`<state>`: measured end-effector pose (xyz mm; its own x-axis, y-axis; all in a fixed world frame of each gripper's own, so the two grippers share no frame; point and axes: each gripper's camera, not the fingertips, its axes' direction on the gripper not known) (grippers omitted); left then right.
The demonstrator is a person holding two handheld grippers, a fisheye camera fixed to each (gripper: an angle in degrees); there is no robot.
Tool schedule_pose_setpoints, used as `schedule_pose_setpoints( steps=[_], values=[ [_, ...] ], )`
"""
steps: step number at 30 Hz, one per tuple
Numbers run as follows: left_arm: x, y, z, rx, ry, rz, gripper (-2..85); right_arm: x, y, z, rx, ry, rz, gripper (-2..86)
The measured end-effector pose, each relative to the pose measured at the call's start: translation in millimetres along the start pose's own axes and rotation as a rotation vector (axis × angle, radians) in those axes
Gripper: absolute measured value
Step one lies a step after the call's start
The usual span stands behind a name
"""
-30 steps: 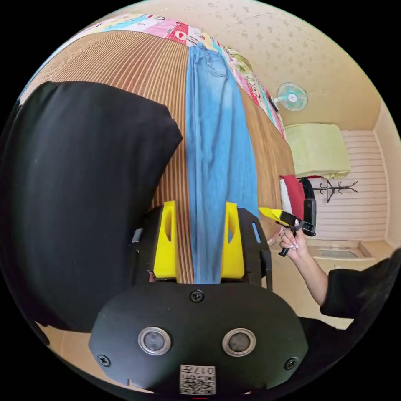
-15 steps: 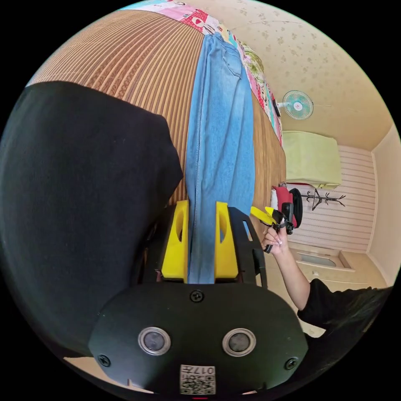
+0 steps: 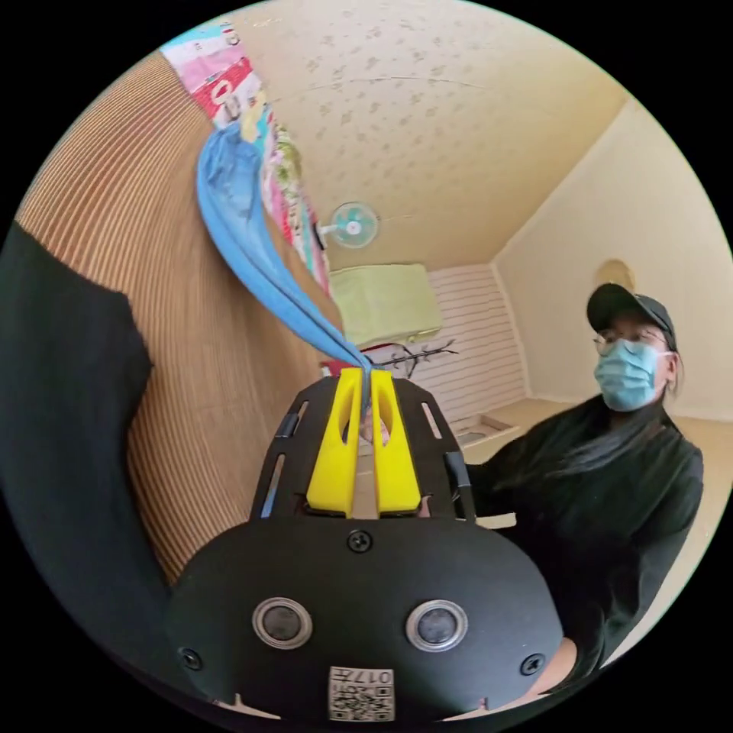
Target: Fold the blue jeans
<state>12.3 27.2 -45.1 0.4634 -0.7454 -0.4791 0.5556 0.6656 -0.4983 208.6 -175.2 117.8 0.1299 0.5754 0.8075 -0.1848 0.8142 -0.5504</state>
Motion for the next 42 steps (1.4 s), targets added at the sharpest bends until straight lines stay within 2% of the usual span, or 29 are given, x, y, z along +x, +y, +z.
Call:
schedule_pose_setpoints(
  steps=[4, 7, 12, 16, 24, 28, 32, 37, 39, 42],
  values=[
    [151, 12, 6, -0.014, 0.118, 0.289, -0.1, -118, 5, -2, -0.004, -0.072, -0.232, 1.7],
    [245, 5, 6, 0.014, 0.148, 0.424, -0.1, -207, -3, -2, 0.005, -0.057, -0.396, 1.6],
    [368, -33, 8, 0.044, 0.063, 0.574, -0.1, -320, -44, -1, 0.04, 0.016, -0.577, 1.5],
    [408, -72, 23, 0.058, -0.089, 0.595, -0.2, -338, -80, -7, 0.062, 0.187, -0.606, 1.4],
    [341, -153, 62, 0.019, -0.363, 0.45, -0.1, -234, -178, -7, 0.063, 0.495, -0.386, 1.1],
    [293, -149, 75, -0.04, -0.5, 0.41, 0.3, -193, -173, 8, 0.04, 0.583, -0.347, 1.2],
    [227, -104, 75, -0.136, -0.588, 0.287, 0.9, -122, -111, 26, -0.023, 0.586, -0.219, 1.7],
    [104, 18, 65, -0.322, -0.636, -0.085, 3.3, -6, 16, 43, -0.061, 0.503, 0.212, 3.7],
    [78, 48, 55, -0.379, -0.693, -0.198, 4.1, 33, 73, 55, -0.115, 0.524, 0.447, 6.8],
    [58, 59, 31, -0.397, -0.685, -0.314, 6.8, 48, 100, 55, -0.095, 0.592, 0.586, 11.6]
  ],
)
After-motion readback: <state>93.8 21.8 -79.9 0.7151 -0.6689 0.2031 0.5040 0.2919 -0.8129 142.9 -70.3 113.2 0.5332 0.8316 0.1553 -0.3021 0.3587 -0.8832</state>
